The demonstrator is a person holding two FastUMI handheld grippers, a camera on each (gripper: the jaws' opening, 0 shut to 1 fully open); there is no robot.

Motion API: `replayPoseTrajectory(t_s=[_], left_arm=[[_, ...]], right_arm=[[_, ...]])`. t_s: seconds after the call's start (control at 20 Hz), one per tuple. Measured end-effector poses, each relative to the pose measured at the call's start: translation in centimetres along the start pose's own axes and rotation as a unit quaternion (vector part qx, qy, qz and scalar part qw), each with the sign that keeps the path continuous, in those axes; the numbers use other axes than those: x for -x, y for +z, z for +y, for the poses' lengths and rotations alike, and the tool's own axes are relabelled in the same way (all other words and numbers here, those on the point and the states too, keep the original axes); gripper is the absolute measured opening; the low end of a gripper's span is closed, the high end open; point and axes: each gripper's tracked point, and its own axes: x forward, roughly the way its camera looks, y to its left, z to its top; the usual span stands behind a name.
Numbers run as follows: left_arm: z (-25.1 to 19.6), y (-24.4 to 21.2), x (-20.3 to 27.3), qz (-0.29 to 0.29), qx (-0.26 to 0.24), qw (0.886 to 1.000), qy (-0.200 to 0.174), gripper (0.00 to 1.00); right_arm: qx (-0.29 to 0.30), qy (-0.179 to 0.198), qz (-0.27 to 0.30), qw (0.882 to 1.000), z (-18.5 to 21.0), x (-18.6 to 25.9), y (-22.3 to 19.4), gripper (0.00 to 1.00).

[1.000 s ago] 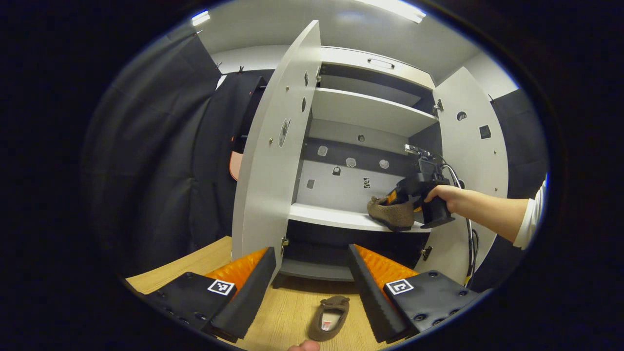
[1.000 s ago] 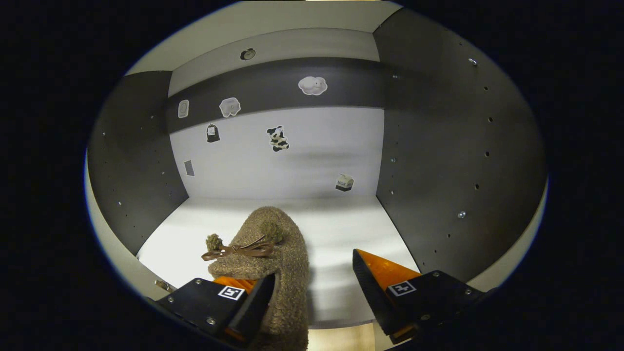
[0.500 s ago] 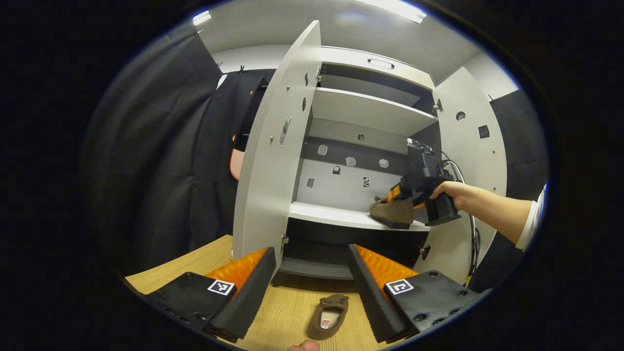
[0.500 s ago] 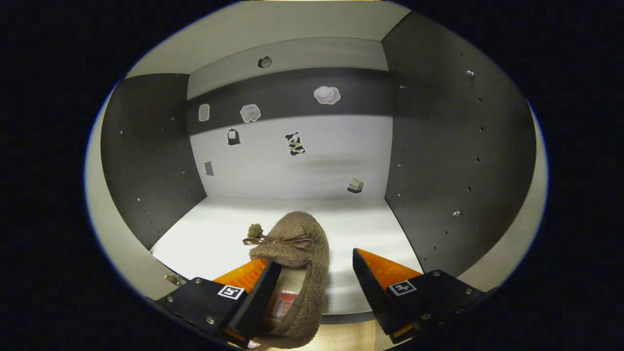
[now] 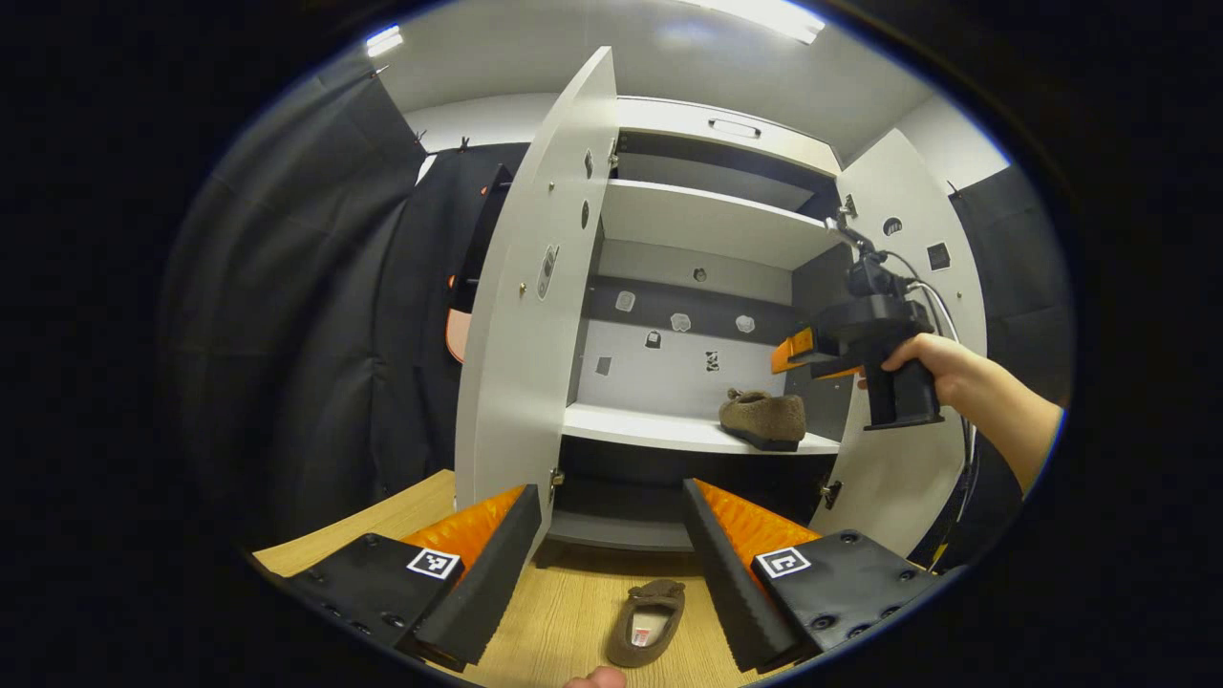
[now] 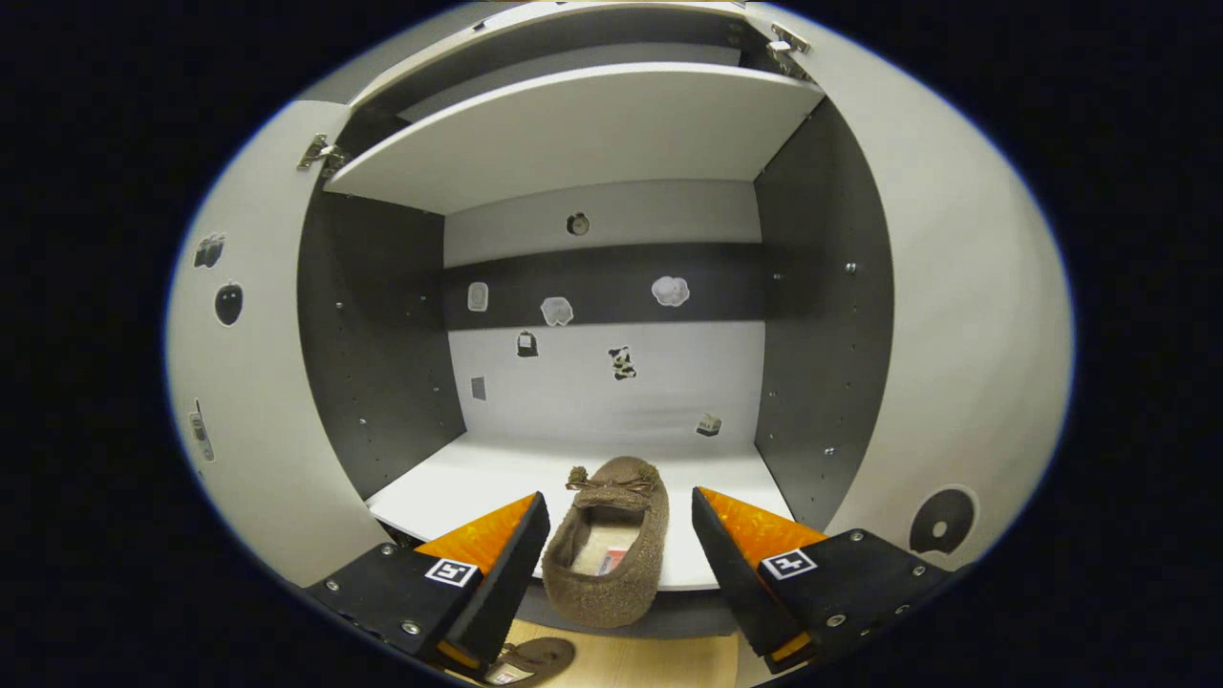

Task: Grab one shoe with the right hand and put it into the shoe cabinet, grab the other shoe with the left hand and put it into the shoe cabinet; then close the right door with the right hand and the left door with the left hand.

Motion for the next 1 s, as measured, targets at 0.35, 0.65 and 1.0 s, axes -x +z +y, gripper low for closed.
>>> replayPoseTrajectory(t_s=[0.35, 0.65, 1.0], left_arm=[[-1.5, 0.5, 0.1, -0.003, -0.012, 1.0, -0.017, 0.97], [-2.9, -0.7, 1.0, 0.011, -0.011, 0.999, -0.027, 0.94], [-3.7, -2.9, 0.4, 0.047, 0.002, 0.998, -0.047, 0.94]], right_arm=[[0.007, 0.013, -0.063, 0.998, 2.0, 9.0, -0.5, 0.92], [0.004, 0.007, -0.059, 0.998, 1.9, 15.2, -5.5, 0.92], [-0.034, 0.012, -0.081, 0.996, 1.0, 19.6, -9.3, 0.92]])
